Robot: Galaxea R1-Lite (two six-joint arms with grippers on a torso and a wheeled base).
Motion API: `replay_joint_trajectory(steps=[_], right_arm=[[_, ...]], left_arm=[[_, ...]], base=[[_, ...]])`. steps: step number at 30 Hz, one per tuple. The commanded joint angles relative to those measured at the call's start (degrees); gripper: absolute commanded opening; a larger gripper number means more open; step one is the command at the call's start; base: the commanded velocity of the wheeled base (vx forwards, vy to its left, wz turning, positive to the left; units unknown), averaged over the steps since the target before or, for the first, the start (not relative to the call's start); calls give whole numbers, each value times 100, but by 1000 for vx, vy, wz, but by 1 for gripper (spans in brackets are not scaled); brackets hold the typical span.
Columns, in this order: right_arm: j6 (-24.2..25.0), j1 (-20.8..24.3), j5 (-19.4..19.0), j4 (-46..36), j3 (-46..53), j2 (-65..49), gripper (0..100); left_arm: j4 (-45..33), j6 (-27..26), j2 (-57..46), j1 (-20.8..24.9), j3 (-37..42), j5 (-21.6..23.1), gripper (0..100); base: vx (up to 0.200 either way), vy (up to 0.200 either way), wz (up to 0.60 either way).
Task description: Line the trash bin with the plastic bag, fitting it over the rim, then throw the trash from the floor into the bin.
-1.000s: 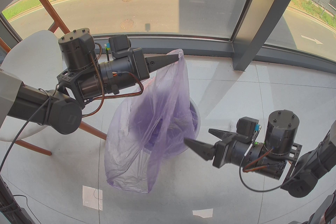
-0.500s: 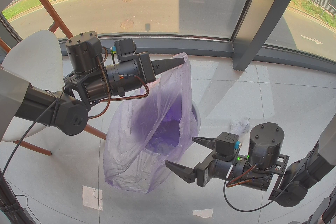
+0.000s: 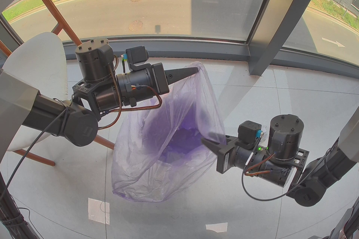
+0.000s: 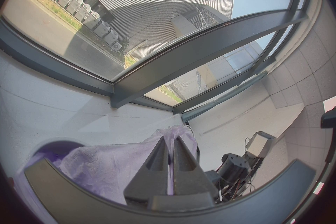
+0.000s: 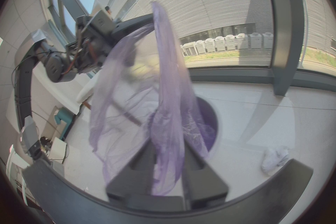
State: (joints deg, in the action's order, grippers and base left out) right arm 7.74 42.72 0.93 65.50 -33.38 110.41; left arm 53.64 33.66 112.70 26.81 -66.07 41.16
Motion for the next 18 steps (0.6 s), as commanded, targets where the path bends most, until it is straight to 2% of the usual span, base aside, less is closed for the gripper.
replay_joint_trajectory(steps=[1,4,8,9,15,18], right_arm=[[-9,-545,4,-11,7,-46,0],[-18,-738,-57,7,-28,-46,0],[-27,-765,-93,112,-178,16,0],[-18,-765,-93,112,-204,16,0],[-18,-817,-163,112,-362,68,0],[-27,-897,-172,112,-433,191,0]], left_arm=[[6,-237,208,-9,-20,-327,0],[6,-237,243,-9,-28,-512,0],[6,-228,243,-18,-151,-521,0],[6,-219,243,-18,-160,-521,100],[-46,-123,200,-97,-415,-521,100],[-416,97,-337,-229,-389,-503,100]], base=[[0,0,0],[0,0,0],[0,0,0],[0,0,0],[0,0,0],[0,0,0]])
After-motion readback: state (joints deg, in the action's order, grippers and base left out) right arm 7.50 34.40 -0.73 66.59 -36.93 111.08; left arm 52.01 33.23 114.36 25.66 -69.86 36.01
